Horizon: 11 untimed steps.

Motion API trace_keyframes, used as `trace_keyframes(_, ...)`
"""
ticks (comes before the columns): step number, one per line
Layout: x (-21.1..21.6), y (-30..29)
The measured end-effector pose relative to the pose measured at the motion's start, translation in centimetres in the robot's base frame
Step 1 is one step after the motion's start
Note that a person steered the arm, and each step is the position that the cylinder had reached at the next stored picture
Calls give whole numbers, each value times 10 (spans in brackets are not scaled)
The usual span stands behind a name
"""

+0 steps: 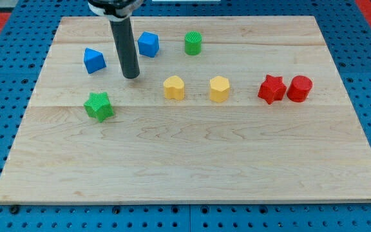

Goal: Push the blue triangle to the left of the blue cube

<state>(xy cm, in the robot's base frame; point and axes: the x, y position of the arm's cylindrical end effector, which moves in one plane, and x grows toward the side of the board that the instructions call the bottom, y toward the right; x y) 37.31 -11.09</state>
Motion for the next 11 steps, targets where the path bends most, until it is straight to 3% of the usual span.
trace_keyframes(1, -39, -60)
trace_keyframes(2, -2, -89)
trace_keyframes(3, -1, -138)
trace_keyframes(5, -42, -66)
trace_keyframes(6, -22, -73)
trace_keyframes(7, -47, -145)
trace_keyframes(8, -71, -114)
trace_keyframes(9, -69, -112)
trace_keyframes(10, -39, -116)
trace_keyframes(11, -49, -88)
